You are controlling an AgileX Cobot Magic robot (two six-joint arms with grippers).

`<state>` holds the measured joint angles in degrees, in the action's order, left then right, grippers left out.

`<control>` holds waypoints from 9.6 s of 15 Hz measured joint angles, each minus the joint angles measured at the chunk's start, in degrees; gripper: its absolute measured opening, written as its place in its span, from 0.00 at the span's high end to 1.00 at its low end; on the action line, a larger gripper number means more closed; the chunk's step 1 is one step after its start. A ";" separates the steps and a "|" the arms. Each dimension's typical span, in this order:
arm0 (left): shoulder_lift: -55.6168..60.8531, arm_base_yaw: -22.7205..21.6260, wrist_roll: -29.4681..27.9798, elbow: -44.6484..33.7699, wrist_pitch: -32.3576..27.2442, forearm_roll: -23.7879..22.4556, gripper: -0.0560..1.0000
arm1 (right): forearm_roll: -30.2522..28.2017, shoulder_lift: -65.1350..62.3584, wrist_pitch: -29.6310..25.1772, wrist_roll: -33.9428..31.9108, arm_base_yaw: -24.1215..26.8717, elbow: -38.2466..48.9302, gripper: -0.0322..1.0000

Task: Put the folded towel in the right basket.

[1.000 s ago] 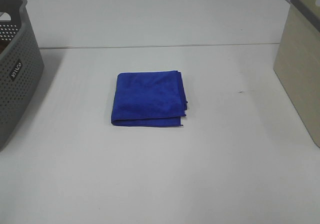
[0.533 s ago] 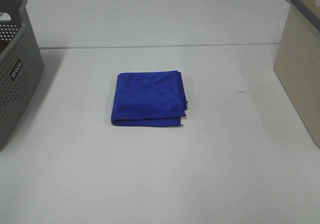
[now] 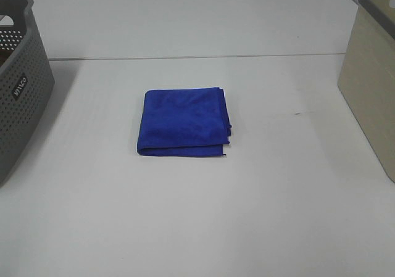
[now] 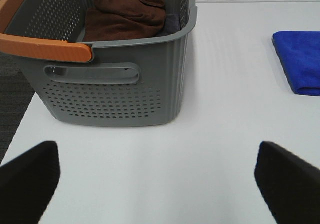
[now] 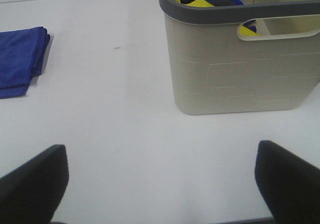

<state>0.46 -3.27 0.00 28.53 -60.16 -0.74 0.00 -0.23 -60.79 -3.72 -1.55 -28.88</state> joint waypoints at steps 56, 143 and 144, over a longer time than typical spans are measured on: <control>0.00 0.00 0.00 0.00 0.00 0.74 0.01 | 35.24 131.55 8.88 14.67 -13.98 -72.31 0.05; 0.00 0.00 0.00 0.00 0.00 0.74 0.01 | 6.25 9.97 -0.23 5.67 1.95 -5.16 0.02; 0.00 0.00 0.00 0.00 0.00 0.74 0.01 | 4.81 7.28 -1.26 5.84 1.95 -4.47 0.02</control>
<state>0.46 -3.27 0.00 28.53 -60.16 0.00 4.81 7.05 -62.05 2.12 0.40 -33.35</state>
